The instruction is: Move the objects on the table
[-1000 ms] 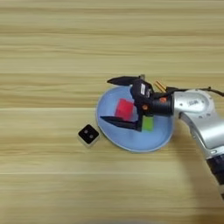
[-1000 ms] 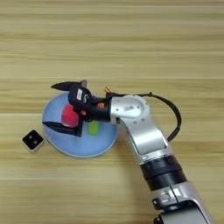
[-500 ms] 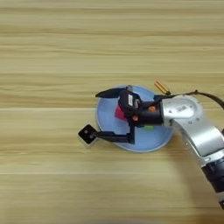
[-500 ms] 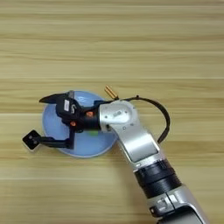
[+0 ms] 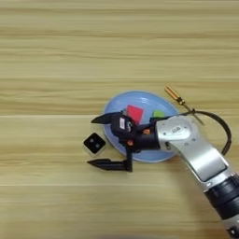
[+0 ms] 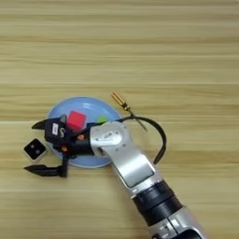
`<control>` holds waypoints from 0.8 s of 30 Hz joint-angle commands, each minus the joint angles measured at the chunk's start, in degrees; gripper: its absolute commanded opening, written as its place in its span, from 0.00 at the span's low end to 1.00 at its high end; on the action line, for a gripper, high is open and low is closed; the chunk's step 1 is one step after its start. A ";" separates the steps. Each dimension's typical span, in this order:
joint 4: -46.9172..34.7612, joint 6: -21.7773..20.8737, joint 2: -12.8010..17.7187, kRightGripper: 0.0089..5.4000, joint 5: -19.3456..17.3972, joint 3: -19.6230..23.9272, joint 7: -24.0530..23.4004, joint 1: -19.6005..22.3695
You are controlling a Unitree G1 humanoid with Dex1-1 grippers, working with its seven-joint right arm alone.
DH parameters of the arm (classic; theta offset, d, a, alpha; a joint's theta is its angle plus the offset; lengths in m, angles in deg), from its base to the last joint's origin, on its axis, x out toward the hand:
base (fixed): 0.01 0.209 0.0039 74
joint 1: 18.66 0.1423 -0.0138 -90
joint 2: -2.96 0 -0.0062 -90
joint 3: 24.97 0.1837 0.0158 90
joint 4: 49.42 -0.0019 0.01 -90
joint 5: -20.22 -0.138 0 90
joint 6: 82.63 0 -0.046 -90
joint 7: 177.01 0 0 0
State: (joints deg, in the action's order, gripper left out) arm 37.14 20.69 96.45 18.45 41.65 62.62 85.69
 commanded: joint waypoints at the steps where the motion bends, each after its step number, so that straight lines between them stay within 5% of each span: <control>1: -1.92 2.16 -1.33 0.99 -0.47 0.88 -2.82 4.23; 16: -6.03 5.93 0.39 0.99 2.42 -1.04 -2.87 5.83; 24: -5.92 5.37 1.45 0.99 7.08 -3.41 -4.03 7.82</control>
State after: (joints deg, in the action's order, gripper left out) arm 33.43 27.54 97.48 24.68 37.48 60.81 89.18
